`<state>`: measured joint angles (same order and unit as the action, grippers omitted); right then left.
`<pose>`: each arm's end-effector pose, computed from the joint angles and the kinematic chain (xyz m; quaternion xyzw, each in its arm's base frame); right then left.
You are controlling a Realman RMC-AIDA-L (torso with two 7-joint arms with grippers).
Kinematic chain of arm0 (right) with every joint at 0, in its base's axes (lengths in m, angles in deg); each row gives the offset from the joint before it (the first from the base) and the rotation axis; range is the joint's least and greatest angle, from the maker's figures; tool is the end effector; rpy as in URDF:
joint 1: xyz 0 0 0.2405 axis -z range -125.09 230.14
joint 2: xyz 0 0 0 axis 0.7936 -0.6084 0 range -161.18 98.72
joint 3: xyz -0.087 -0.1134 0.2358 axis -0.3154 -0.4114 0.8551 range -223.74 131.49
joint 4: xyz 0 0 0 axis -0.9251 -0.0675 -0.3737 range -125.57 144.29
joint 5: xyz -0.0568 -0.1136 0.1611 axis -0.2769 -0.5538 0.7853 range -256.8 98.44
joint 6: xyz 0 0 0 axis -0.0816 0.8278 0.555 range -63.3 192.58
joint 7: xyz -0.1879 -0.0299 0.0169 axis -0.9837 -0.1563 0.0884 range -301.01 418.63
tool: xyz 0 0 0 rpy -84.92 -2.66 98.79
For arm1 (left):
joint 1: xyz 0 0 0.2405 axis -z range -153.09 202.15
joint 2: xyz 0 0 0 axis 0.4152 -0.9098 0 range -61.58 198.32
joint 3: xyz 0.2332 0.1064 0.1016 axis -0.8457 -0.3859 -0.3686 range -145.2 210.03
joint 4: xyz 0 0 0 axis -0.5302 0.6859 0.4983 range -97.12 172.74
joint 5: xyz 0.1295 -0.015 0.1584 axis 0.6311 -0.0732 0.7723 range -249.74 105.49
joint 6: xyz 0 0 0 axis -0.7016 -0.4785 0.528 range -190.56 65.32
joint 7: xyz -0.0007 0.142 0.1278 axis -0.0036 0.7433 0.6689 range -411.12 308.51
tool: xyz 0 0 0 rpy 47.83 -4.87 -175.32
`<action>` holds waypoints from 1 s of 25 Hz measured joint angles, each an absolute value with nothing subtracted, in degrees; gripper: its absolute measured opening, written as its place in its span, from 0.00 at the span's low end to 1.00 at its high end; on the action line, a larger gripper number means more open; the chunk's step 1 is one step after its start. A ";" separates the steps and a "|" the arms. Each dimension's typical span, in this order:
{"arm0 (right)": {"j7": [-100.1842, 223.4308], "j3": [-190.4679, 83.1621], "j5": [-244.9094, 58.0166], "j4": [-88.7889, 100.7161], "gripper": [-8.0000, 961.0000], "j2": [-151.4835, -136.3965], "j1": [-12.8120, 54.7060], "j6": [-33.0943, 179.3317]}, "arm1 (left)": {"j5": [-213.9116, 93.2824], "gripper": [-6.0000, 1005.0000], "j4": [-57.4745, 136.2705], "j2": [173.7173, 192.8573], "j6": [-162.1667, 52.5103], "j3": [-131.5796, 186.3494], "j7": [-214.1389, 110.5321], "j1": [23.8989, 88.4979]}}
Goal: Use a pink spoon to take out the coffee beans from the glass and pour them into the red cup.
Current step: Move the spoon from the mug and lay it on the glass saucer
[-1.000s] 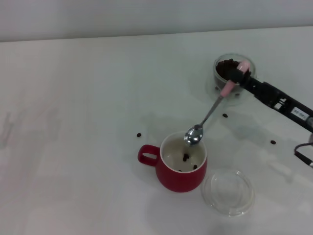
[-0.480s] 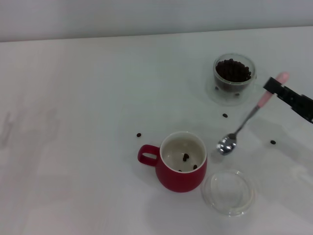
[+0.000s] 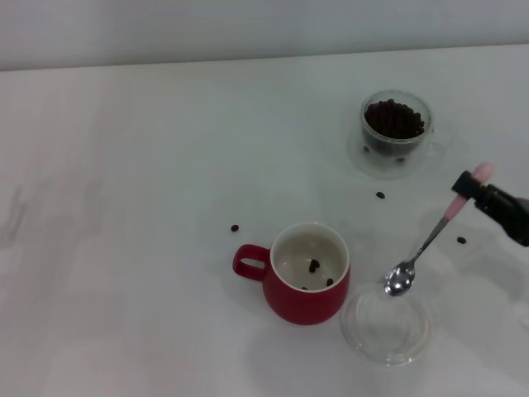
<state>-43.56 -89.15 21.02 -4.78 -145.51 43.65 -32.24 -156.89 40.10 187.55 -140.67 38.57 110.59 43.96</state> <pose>0.3421 0.2448 -0.0069 -0.7260 0.4439 0.4770 0.2200 -0.3730 0.3286 -0.0023 -0.6984 -0.2304 -0.3011 0.6071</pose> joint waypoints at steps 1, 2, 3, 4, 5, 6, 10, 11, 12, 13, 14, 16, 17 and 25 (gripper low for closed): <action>-43.92 -89.18 20.21 -4.71 0.16 -145.57 43.58 -31.60 | -156.85 0.74 40.09 187.55 -140.67 38.57 110.59 44.00; -44.15 -89.19 19.52 -4.69 0.16 -145.60 43.46 -31.14 | -156.85 0.74 40.06 187.55 -140.66 38.57 110.59 44.03; -44.28 -89.19 18.90 -4.70 0.16 -145.60 43.36 -30.64 | -156.86 0.74 40.04 187.55 -140.60 38.57 110.59 44.04; -44.36 -89.21 18.29 -4.69 0.16 -145.61 43.23 -30.05 | -156.87 0.74 40.00 187.55 -140.39 38.57 110.59 44.07; -44.39 -89.22 17.95 -4.67 0.16 -145.61 43.17 -29.40 | -156.88 0.74 39.98 187.55 -140.25 38.57 110.59 44.09; -44.40 -89.30 17.22 -4.41 0.16 -145.62 43.15 -27.89 | -156.90 0.74 39.96 187.55 -140.14 38.57 110.59 44.12; -44.05 -89.36 15.53 -4.08 0.16 -145.64 43.26 -26.13 | -157.09 0.74 39.92 187.55 -140.01 38.61 110.59 44.11; -43.92 -89.36 15.01 -4.08 0.16 -145.65 43.38 -25.64 | -157.11 0.74 39.92 187.55 -140.00 38.64 110.59 44.10; -43.86 -89.36 14.59 -4.07 0.16 -145.65 43.49 -25.25 | -157.11 0.74 39.94 187.55 -140.00 38.68 110.59 44.09; -43.83 -89.36 14.36 -3.93 0.16 -145.65 43.59 -24.95 | -157.12 0.74 39.97 187.55 -139.97 38.70 110.59 44.09; -43.83 -89.36 14.25 -3.74 0.16 -145.66 43.64 -24.77 | -157.12 0.74 39.99 187.55 -139.95 38.70 110.59 44.08; -43.79 -89.36 14.01 -3.17 0.16 -145.66 43.62 -24.57 | -157.12 0.74 40.03 187.55 -139.89 38.65 110.59 44.19; -43.21 -89.14 13.88 -2.41 0.16 -145.66 43.56 -24.42 | -157.11 0.74 40.05 187.55 -139.86 38.61 110.59 44.32; -36.74 -88.97 13.88 -1.45 0.16 -145.65 43.55 -21.19 | -156.77 0.74 39.93 187.49 -139.66 38.57 110.59 44.89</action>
